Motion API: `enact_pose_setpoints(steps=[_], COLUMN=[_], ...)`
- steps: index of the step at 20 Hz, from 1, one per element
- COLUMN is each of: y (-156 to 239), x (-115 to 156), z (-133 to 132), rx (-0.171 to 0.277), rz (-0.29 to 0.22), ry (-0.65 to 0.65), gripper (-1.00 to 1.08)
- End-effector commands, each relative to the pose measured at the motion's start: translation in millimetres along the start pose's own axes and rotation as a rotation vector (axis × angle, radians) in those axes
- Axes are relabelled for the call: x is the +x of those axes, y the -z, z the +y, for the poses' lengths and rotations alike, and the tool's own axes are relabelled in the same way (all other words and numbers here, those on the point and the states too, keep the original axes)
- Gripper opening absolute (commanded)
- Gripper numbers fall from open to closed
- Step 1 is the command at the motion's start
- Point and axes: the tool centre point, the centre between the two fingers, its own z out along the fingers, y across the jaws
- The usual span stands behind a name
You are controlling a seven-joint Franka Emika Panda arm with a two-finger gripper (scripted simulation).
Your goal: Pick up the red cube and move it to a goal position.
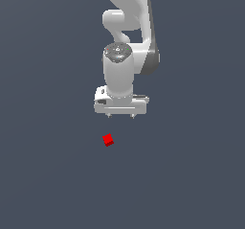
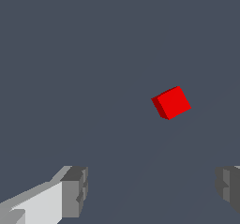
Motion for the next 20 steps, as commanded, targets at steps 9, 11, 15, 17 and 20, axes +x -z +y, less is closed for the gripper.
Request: enact_pose_setpoints(steps=[9,11,15,17,20], y=[-10.9,-17.1,-33.9,-44.6,-63.6], x=[2.1,3.3,7.2,10.0,15.4], z=[5.7,9.0,17.6,23.0,32.3], rx=[-0.001,-0.002,-0.003,-0.004,-0.006], rz=[-0.001,-0.002,-0.003,-0.004,-0.006], ry=[0.037,0.058,0.114,0.150,0.214], gripper=[1.00,1.00,1.00,1.00,1.00])
